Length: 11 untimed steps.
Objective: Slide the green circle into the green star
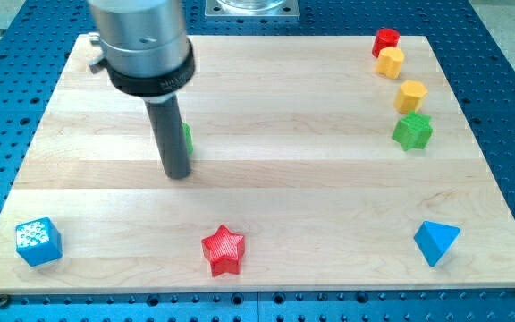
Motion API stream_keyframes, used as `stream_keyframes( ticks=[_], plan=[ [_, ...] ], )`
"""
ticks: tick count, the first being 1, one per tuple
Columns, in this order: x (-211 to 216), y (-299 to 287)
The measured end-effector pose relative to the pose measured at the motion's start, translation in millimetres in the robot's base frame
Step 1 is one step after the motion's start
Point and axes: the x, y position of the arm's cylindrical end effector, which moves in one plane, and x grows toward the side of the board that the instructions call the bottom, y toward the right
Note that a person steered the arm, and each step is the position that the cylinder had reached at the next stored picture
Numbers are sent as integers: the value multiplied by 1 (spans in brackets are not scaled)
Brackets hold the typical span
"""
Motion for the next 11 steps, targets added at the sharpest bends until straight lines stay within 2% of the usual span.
stream_keyframes(
  ticks=[1, 2, 3, 4, 5, 6, 7, 8, 9, 11],
  plan=[
    [3, -60],
    [-8, -61],
    [-43, -15],
    [-51, -34],
    [-74, -17],
    [-53, 98],
    [-18, 183],
    [-9, 184],
    [-19, 168],
    [-30, 273]
  ],
)
